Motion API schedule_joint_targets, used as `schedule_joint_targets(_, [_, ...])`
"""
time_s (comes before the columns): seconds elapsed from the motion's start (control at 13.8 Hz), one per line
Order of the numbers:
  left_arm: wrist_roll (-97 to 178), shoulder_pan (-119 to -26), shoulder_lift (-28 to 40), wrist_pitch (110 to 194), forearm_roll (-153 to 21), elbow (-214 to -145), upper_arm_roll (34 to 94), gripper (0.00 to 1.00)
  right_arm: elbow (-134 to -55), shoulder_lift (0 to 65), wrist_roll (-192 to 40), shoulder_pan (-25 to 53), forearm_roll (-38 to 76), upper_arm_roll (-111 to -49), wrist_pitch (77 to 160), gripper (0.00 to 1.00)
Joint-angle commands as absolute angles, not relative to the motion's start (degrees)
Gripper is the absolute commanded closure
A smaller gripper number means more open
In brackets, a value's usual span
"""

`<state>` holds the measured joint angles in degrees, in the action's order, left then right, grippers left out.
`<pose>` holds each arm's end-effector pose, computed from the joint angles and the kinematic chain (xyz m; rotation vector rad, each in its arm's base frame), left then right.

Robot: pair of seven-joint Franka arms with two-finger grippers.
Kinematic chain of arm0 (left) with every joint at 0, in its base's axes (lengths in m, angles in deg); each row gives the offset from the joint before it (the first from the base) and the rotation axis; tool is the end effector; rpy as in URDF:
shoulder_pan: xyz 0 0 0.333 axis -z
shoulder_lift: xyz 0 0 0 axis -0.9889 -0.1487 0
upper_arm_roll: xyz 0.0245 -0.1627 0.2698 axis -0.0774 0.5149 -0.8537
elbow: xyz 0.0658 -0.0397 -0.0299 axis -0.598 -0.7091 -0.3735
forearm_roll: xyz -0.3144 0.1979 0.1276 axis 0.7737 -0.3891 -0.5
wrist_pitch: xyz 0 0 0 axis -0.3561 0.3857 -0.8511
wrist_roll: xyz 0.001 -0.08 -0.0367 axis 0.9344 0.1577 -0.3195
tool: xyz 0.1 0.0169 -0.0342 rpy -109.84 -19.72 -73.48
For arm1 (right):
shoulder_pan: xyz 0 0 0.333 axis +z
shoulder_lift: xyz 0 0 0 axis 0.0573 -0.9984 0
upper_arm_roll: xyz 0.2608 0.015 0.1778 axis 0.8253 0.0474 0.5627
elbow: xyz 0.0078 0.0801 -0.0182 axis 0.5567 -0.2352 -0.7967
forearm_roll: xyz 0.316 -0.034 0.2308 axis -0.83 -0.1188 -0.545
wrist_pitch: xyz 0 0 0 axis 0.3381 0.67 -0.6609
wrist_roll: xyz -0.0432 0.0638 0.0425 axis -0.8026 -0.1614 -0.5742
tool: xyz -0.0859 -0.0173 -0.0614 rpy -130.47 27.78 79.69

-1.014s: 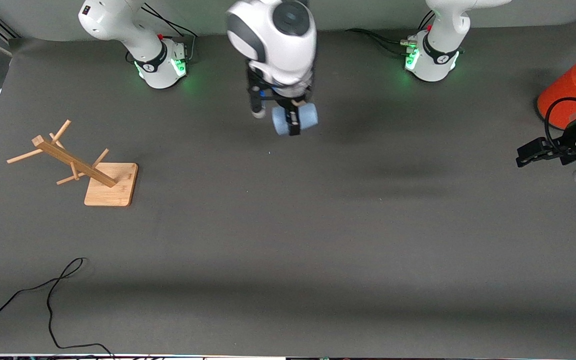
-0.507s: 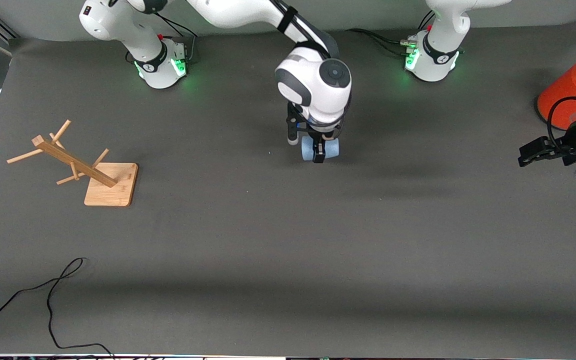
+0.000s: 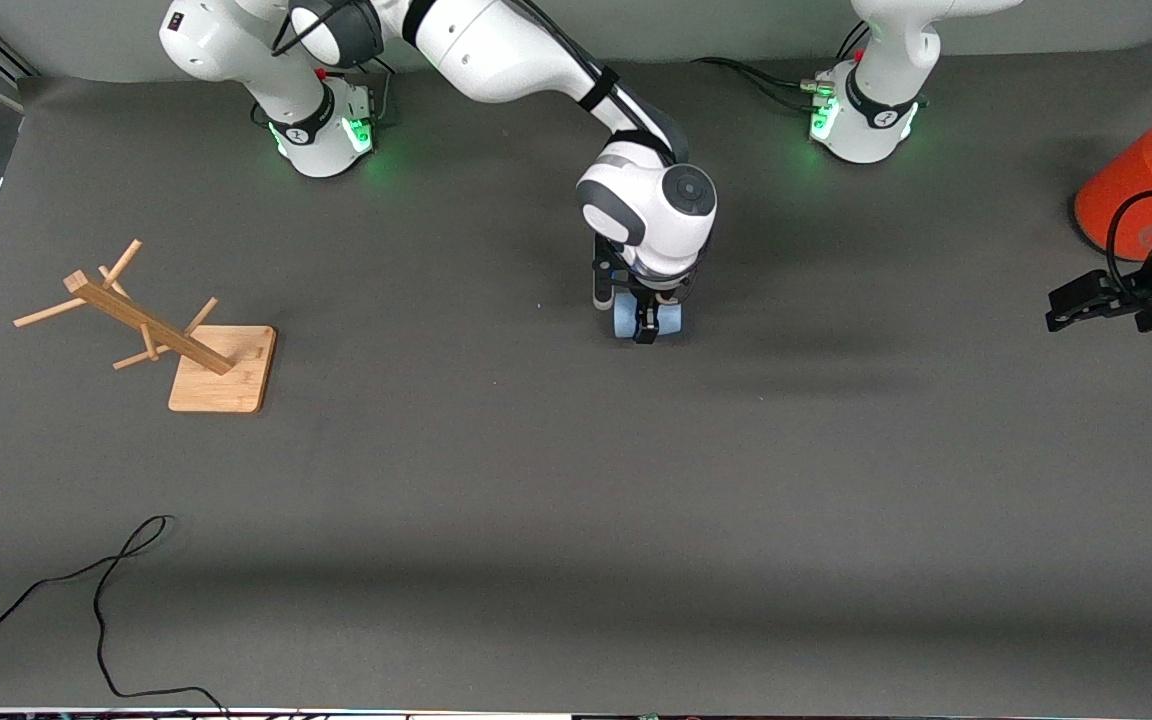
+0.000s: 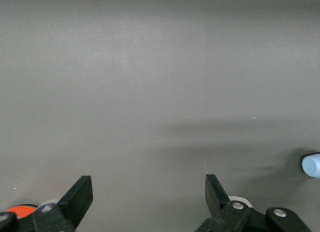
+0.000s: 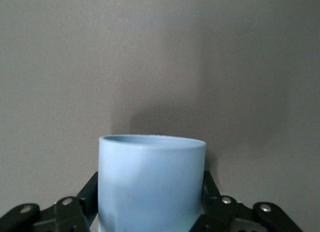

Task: Rotate and upright cup with both arms
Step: 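Lower the cup onto the table and open the right gripper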

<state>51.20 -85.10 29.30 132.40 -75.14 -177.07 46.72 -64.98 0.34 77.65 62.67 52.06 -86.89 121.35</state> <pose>0.5712 0.0278 0.5602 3.1404 -0.0413 -0.0308 0.4051 0.6277 0.1877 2.1230 -2.2091 0.2093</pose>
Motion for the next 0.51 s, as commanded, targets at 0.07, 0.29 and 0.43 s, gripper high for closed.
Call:
schedule_joint_targets(0.07, [52.65,-85.23,30.15,129.89,-74.74,-176.47,46.70,0.00,-62.84,-1.99,79.51,62.90,53.06,-87.36,121.83,0.27])
schedule_joint_targets(0.29, [54.67,-85.31,30.67,127.78,-74.74,-176.47,46.44,0.00,-62.84,-1.90,79.33,62.90,53.06,-87.62,121.83,0.00])
schedule_joint_targets(0.43, [54.67,-85.31,31.20,127.77,-74.56,-176.39,46.35,0.00,-62.84,-1.29,79.24,62.81,53.06,-87.71,121.83,0.00])
